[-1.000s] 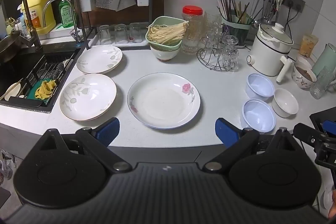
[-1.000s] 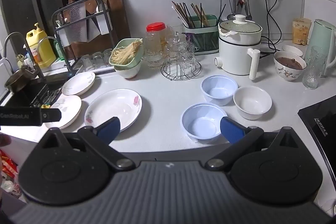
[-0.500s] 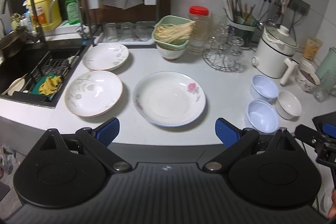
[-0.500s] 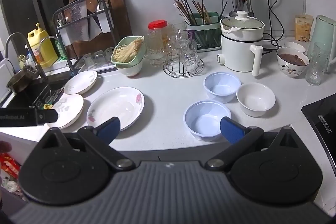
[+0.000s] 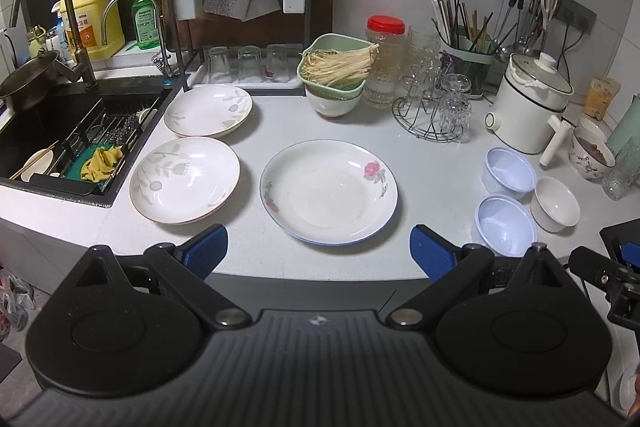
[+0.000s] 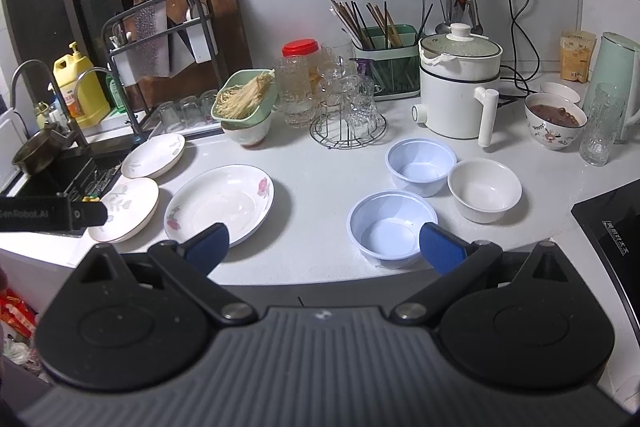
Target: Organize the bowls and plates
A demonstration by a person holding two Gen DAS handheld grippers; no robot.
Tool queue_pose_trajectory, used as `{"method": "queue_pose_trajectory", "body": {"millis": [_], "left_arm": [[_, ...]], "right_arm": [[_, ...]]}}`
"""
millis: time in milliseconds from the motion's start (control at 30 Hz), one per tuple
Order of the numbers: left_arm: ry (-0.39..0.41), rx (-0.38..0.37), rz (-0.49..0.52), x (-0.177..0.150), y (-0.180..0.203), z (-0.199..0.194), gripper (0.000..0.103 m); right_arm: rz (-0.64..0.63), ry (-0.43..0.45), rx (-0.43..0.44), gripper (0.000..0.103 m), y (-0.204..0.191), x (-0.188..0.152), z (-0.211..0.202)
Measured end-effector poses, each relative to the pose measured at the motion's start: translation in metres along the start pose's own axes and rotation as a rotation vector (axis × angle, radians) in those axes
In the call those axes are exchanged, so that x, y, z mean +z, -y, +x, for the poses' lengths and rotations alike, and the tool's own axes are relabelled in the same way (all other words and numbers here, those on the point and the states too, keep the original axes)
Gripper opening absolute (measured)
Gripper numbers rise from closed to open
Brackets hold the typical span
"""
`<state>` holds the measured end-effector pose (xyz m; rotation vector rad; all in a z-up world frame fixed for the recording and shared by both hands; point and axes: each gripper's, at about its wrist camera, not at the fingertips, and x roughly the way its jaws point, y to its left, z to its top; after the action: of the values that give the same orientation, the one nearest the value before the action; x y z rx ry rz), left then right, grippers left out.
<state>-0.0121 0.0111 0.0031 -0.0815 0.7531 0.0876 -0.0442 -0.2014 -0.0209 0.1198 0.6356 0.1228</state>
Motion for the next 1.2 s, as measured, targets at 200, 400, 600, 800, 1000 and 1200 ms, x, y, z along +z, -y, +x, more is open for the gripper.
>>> {"method": "queue_pose_trajectory", "body": {"millis": [200,400,600,800,1000,1200], "left_arm": [[0.015,-0.018,-0.002,0.0020,0.0010,-0.0012,0.099],[0.019,0.004,-0.002,0.0013,0.0015,-0.0022,0.099],[0.018,0.006,-0.003,-0.0001,0.0013,-0.0027,0.099],[0.012,-0.006,-0.007,-0.0030,0.0027,-0.0024,0.099],[0.009,-0.004,-0.004,-0.0044,0.0019,-0.0047,0.099],[0.013,-0.008,-0.009,-0.0008,-0.0008,-0.0078,0.099]], "right_arm": [[0.004,0.010,-0.001,0.103,0.0004,-0.0002,-0.0009],[0.005,0.002,0.004,0.103,0.0003,-0.0007,-0.0002],[0.004,0.004,0.006,0.103,0.0005,-0.0015,-0.0009],[0.003,0.005,0.004,0.103,0.0003,-0.0011,-0.0014],[0.008,0.003,0.009,0.103,0.0013,-0.0025,-0.0022],[0.010,0.001,0.014,0.103,0.0013,-0.0008,-0.0013]]}}
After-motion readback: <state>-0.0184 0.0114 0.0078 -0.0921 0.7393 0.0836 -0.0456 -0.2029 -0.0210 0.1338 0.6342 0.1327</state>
